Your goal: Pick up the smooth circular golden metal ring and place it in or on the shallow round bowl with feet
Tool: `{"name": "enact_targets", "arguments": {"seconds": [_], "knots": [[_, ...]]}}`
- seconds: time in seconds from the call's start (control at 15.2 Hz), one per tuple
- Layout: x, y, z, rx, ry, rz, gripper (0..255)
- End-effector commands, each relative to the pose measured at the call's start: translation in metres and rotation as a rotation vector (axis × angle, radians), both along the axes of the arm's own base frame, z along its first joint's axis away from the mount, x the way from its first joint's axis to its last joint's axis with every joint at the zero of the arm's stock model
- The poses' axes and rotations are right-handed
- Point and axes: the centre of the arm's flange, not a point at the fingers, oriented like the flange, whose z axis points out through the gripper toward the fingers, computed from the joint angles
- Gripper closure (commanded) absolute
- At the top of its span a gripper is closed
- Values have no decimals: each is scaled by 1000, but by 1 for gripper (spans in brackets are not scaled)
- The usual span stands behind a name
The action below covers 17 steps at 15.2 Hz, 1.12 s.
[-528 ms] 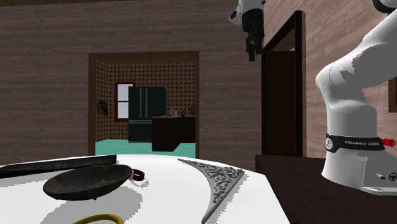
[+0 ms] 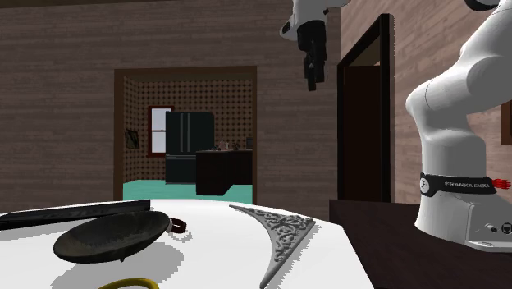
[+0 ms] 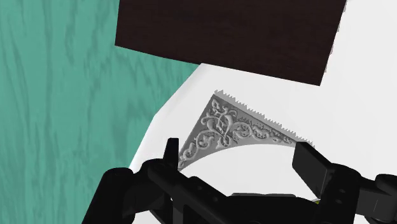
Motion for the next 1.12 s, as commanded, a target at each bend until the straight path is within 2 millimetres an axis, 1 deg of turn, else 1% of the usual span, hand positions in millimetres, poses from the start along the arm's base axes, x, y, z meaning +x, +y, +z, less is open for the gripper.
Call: {"name": "enact_targets", "arguments": {"seconds": [0.0,1.06], "knots": [[14,20,-15,5,0,7,0],[119,155,-135,36,7,67,0]]}}
